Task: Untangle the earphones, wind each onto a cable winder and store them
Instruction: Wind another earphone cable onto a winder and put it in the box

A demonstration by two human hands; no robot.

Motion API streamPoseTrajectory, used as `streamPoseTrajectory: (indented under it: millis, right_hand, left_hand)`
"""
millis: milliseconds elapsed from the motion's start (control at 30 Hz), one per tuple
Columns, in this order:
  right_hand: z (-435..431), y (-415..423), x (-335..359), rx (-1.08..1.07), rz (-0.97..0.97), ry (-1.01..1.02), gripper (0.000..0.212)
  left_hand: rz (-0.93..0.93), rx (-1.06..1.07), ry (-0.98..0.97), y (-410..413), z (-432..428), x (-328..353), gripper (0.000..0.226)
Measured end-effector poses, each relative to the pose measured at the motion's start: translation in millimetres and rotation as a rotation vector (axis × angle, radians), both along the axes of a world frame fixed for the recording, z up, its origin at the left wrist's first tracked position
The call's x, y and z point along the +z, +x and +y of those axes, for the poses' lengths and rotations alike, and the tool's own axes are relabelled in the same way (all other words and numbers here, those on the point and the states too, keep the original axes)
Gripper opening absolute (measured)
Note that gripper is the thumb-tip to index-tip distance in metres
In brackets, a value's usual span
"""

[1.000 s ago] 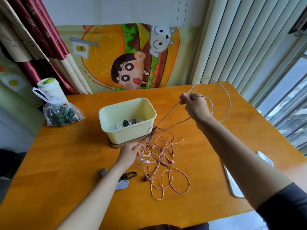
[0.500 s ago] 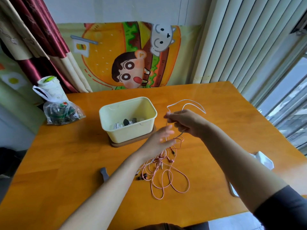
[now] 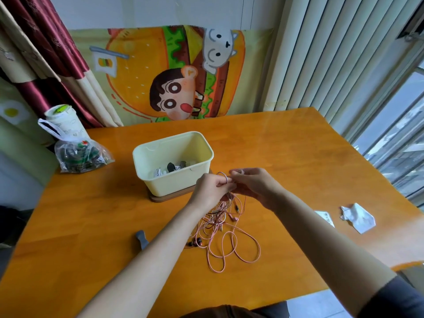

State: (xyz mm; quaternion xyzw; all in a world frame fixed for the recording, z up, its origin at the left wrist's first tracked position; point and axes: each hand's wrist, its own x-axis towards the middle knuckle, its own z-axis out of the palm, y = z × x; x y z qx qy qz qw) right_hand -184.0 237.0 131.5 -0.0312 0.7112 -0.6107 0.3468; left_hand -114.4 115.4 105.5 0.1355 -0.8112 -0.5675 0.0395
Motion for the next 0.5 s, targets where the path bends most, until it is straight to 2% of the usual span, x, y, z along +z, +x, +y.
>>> streamPoseTrajectory:
  millis: [100, 167, 267, 300, 333, 400, 433, 500]
  right_hand:
    - [5.4, -7.7, 5.8, -0.145, 0.108, -0.031, 0.024]
    - [9.5, -13.8, 17.0, -0.177, 0.185, -0.058, 0.028]
    - [8.3, -13.6, 38.8, -0.124, 0.349, -0.057, 0.035]
    - [6.0, -12.4, 45.6, -0.105, 0.396, -0.06, 0.038]
    - [3.1, -11.1, 51.4, -0.091, 0.426, -0.071, 0.041]
    - [-4.0, -8.1, 59.9, -0.064, 0.466, -0.103, 0.044]
    - [-7.2, -6.7, 63.0, -0.044, 0.482, -0.113, 0.045]
    - [-11.8, -5.4, 70.2, -0.019, 0.509, -0.131, 0.043]
  left_hand:
    - [-0.008, 0.084, 0.021, 7.7, -9.3, -4.5, 0.02]
    - [-0.086, 0.136, -0.182, 10.2, -24.2, -14.2, 0.022]
    - [-0.327, 0.112, -0.567, 14.6, -32.0, -17.3, 0.033]
    - [-0.291, 0.143, -0.616, 14.7, -28.2, -15.4, 0.042]
    - [-0.16, 0.184, -0.631, 14.4, -22.5, -10.4, 0.044]
    - [0.128, 0.166, -0.48, 11.1, -10.2, 4.5, 0.034]
    - [0.174, 0.084, -0.338, 8.3, -3.3, 12.1, 0.028]
    - [0.14, -0.096, -0.118, 4.0, 5.6, 20.0, 0.012]
